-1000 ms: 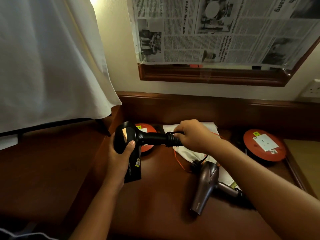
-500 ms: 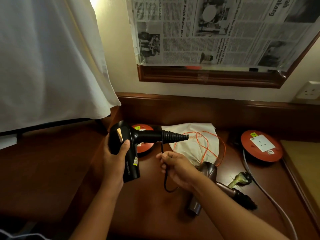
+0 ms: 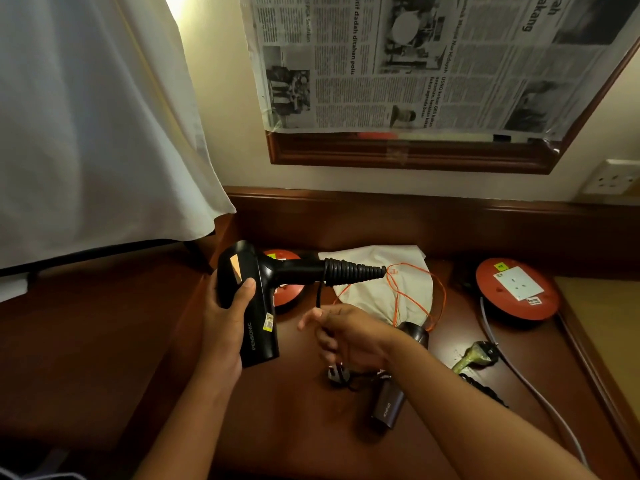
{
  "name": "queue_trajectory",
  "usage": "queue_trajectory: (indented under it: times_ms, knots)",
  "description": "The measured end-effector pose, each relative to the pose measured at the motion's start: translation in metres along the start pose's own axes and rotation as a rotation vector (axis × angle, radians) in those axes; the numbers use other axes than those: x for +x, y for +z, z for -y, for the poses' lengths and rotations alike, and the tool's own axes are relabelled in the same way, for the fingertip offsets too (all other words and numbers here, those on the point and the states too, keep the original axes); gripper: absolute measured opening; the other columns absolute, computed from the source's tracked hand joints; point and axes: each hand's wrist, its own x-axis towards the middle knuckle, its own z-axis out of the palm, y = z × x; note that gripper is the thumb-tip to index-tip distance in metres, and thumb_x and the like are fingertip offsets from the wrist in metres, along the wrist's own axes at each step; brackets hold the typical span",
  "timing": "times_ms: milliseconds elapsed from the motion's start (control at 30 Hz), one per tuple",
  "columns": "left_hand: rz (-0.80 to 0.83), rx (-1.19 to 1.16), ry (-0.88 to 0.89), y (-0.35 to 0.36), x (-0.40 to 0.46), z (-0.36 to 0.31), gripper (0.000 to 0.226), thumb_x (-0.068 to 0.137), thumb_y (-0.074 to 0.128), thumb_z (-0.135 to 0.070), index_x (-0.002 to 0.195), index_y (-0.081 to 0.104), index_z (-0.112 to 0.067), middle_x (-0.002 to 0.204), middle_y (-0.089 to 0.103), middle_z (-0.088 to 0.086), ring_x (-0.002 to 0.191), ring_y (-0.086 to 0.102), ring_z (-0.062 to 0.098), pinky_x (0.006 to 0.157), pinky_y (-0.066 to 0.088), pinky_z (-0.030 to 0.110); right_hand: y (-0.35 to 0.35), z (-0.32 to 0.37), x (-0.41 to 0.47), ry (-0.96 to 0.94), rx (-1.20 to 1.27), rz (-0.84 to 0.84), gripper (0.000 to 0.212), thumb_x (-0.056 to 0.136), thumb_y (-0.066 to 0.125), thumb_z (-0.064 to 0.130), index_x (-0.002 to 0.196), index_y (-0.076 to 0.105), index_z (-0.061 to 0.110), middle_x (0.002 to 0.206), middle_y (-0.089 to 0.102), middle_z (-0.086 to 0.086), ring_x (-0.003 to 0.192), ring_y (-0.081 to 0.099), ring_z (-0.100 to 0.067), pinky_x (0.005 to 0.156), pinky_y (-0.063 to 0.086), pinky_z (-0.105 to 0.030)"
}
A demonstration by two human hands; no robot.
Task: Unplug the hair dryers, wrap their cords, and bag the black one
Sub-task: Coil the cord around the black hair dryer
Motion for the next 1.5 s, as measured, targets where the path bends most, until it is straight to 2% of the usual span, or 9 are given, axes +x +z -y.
queue_trajectory:
  times_ms: [133,300,567,700,1000,1267,1367,1433,1500]
  knots:
    - [-0.006,-0.016,-0.005,0.002,0.004,-0.001,0.041,0.087,0.067,-0.027,0.124,0.055,-0.036,0.118,0.065,-0.001,0.107,0.064,0.02,0.091,0.052,0.042,-0.002,-0.007,0.007,-0.035,0.166,0.002,0.042,0.095,0.042,0.043,0.095,0.068,0.01,0.057,0.023,0.003,0.053,0.024,-0.012,0.059,0.033,-0.026]
    - [0.006,-0.015,-0.013,0.004,0.008,-0.002,0.048,0.087,0.067,-0.028,0.132,0.05,-0.034,0.121,0.064,0.001,0.108,0.064,0.023,0.093,0.052,0.046,-0.004,-0.018,0.012,-0.098,0.401,-0.035,0.04,0.094,0.044,0.038,0.077,0.064,0.008,0.059,0.032,0.003,0.056,0.033,-0.011,0.066,0.034,-0.027]
    - [0.003,-0.011,-0.012,0.005,0.014,-0.005,0.06,0.075,0.073,-0.042,0.131,0.051,-0.038,0.123,0.063,0.0,0.109,0.063,0.022,0.094,0.051,0.05,-0.02,-0.001,0.002,-0.276,0.337,-0.088,0.019,0.085,0.06,0.023,0.074,0.063,0.008,0.069,0.036,-0.005,0.061,0.041,-0.013,0.071,0.035,-0.032]
    - [0.014,-0.001,0.035,0.01,0.016,-0.008,0.054,0.084,0.069,-0.032,0.134,0.049,-0.037,0.127,0.061,-0.002,0.111,0.062,0.02,0.094,0.052,0.047,-0.016,-0.005,0.002,-0.287,0.313,-0.103,0.019,0.085,0.061,0.025,0.076,0.064,0.009,0.064,0.042,-0.001,0.062,0.044,-0.013,0.071,0.035,-0.031]
    - [0.077,-0.045,-0.055,0.012,0.016,-0.015,0.038,0.078,0.072,-0.038,0.113,0.059,-0.042,0.115,0.067,0.009,0.101,0.067,0.033,0.089,0.053,0.055,-0.014,-0.007,0.017,-0.374,-0.354,-0.541,0.045,0.099,0.043,0.033,0.057,0.042,0.019,0.044,0.038,0.011,0.04,0.033,-0.003,0.044,0.03,-0.019]
    - [0.123,-0.087,-0.125,0.0,0.018,-0.015,0.05,0.063,0.077,-0.049,0.11,0.062,-0.042,0.115,0.066,0.018,0.097,0.064,0.042,0.087,0.05,0.062,-0.031,0.007,0.022,-0.375,-0.661,-0.5,0.026,0.101,0.043,0.012,0.081,0.059,0.013,0.048,0.052,0.024,0.048,0.047,0.007,0.053,0.032,-0.009]
    - [0.154,-0.07,-0.137,-0.004,0.019,-0.014,0.06,0.059,0.078,-0.052,0.115,0.06,-0.04,0.117,0.065,0.021,0.097,0.063,0.044,0.087,0.05,0.062,-0.039,0.022,0.026,-0.355,-0.735,-0.561,0.026,0.099,0.046,0.008,0.081,0.065,0.007,0.055,0.057,0.012,0.054,0.047,-0.001,0.059,0.035,-0.018]
    - [0.15,-0.074,-0.155,-0.007,0.021,-0.013,0.061,0.062,0.077,-0.051,0.118,0.058,-0.038,0.117,0.064,0.022,0.095,0.064,0.043,0.085,0.051,0.06,-0.045,0.033,0.029,-0.311,-0.857,-0.6,0.025,0.097,0.049,0.009,0.087,0.07,0.0,0.075,0.065,-0.01,0.071,0.053,-0.017,0.063,0.036,-0.024]
    - [0.177,-0.073,-0.165,-0.01,0.023,-0.016,0.061,0.064,0.076,-0.049,0.121,0.057,-0.038,0.116,0.065,0.022,0.094,0.064,0.042,0.081,0.053,0.056,-0.054,0.044,0.027,-0.209,-0.984,-0.605,0.025,0.096,0.051,0.015,0.093,0.071,0.0,0.087,0.065,-0.013,0.084,0.057,-0.025,0.071,0.04,-0.025]
